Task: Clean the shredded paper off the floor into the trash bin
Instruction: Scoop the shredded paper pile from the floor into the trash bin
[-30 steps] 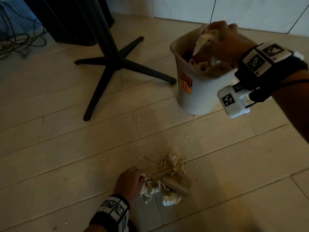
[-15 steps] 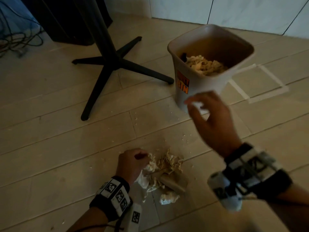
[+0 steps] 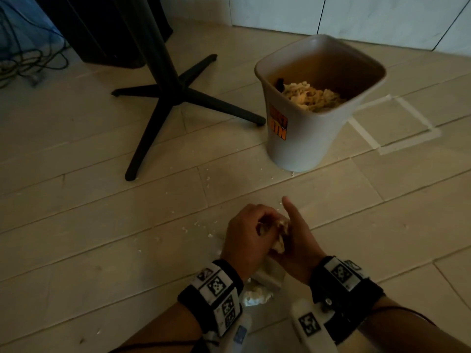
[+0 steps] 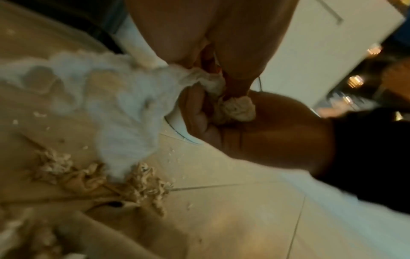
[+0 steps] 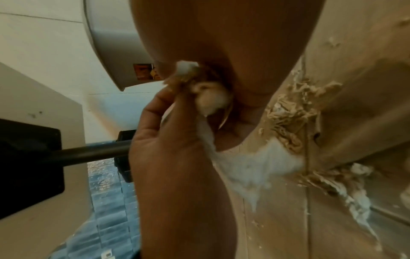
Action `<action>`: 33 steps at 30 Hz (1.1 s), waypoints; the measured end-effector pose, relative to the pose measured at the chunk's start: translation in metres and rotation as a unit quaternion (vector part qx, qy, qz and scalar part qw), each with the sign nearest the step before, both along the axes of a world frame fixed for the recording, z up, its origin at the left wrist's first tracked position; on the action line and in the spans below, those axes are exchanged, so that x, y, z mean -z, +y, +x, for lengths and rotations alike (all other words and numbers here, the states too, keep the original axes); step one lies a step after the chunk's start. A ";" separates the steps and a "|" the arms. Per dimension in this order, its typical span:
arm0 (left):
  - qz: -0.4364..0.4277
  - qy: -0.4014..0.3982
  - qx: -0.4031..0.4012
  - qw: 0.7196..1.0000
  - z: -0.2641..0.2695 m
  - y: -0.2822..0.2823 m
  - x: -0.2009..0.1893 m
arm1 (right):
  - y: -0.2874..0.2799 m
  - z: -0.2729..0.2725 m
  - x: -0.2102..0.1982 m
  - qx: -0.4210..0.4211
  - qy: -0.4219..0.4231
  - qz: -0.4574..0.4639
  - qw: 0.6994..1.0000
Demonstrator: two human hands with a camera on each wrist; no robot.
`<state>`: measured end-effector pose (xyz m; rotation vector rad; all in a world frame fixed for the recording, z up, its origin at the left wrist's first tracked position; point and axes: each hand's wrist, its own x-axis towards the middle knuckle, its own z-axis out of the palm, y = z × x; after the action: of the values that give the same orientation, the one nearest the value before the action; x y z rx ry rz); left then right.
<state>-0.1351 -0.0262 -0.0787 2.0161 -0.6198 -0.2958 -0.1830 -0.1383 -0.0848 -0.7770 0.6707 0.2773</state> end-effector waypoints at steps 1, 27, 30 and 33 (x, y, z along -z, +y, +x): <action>0.026 -0.026 0.029 0.999 -0.002 0.000 0.005 | -0.001 0.002 0.001 -0.004 0.014 -0.017 1.000; 0.382 0.023 0.156 0.910 -0.004 0.062 0.085 | -0.051 0.001 0.061 0.074 0.061 -0.261 0.961; 0.343 0.030 0.152 0.927 -0.001 0.066 0.089 | -0.052 -0.002 0.066 0.104 0.055 -0.249 0.961; 0.314 0.012 0.131 0.940 0.002 0.070 0.090 | -0.054 -0.002 0.062 0.118 0.054 -0.220 0.967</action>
<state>-0.1329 0.0437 -0.1682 2.5278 -0.8589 -0.7548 -0.1849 -0.1924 -0.1469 -1.0983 0.9375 -0.0528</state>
